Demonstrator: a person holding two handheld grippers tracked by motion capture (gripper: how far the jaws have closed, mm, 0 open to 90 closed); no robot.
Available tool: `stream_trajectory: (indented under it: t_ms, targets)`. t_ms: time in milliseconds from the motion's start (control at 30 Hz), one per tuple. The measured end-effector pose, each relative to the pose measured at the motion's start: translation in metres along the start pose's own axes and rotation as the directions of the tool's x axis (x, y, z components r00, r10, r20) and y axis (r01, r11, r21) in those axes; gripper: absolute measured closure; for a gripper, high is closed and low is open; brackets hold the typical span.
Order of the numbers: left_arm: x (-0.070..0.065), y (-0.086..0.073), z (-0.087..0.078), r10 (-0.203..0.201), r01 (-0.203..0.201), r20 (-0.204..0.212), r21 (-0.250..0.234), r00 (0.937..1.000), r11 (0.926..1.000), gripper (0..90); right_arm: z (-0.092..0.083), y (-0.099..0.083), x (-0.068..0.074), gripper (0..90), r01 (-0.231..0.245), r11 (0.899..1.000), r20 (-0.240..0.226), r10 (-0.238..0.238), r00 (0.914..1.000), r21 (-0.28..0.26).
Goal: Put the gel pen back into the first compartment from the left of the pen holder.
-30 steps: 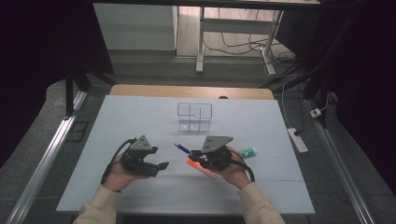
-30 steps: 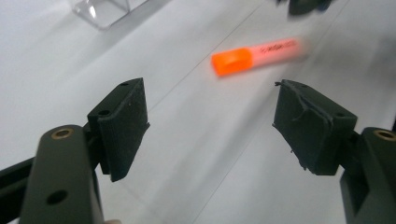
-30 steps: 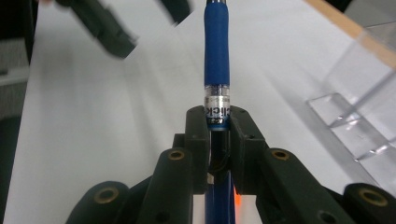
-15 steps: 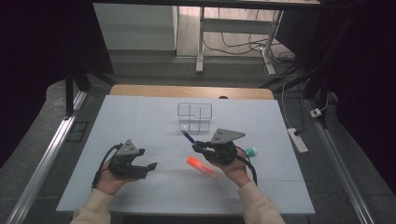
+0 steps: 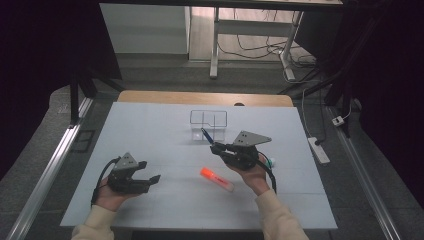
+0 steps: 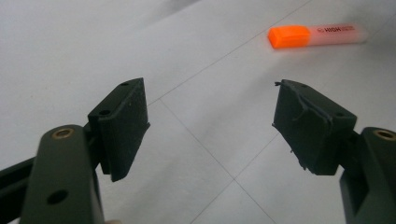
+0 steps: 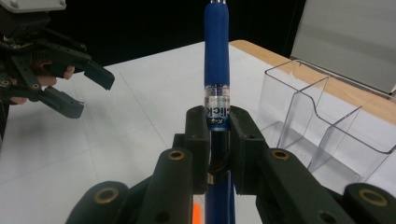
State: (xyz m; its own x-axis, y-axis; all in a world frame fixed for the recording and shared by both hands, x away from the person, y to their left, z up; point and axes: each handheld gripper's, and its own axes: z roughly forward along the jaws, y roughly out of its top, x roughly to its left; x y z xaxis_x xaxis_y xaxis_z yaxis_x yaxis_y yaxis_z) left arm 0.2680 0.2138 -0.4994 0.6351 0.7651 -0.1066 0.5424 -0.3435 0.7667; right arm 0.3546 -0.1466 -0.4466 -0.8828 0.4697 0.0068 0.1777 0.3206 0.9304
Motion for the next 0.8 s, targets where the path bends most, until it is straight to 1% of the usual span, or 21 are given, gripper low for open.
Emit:
stream_trajectory:
  t_ms: [300, 333, 400, 567, 600, 800]
  targets:
    - [0.000, -0.003, -0.002, -0.005, 0.006, 0.006, -0.005, 1.0000, 1.0000, 26.5, 0.002, 0.006, -0.003, 79.1, 0.003, 1.000, 0.006, -0.003, 1.0000, -0.017]
    - [0.000, -0.003, -0.002, -0.006, 0.006, 0.009, -0.003, 0.9999, 1.0000, 26.5, 0.002, 0.007, -0.004, 79.1, 0.000, 1.000, 0.010, 0.000, 1.0000, -0.024]
    - [0.000, -0.003, -0.003, -0.003, 0.003, 0.011, -0.001, 0.9999, 1.0000, 26.6, 0.004, 0.009, -0.006, 79.2, -0.022, 0.999, 0.009, 0.023, 0.9997, -0.039]
    - [0.001, -0.004, -0.003, -0.003, 0.003, 0.013, 0.000, 0.9999, 1.0000, 26.5, 0.008, 0.012, -0.007, 79.2, -0.023, 0.999, 0.016, 0.024, 0.9996, -0.043]
    - [0.001, -0.004, -0.003, -0.002, 0.002, 0.015, 0.001, 0.9999, 1.0000, 26.5, 0.010, 0.014, -0.008, 79.1, -0.028, 0.998, 0.023, 0.029, 0.9993, -0.051]
    - [0.002, -0.005, -0.003, -0.006, 0.006, 0.021, 0.010, 0.9998, 0.9999, 26.5, 0.014, 0.018, -0.009, 79.1, -0.028, 0.998, 0.027, 0.030, 0.9992, -0.058]
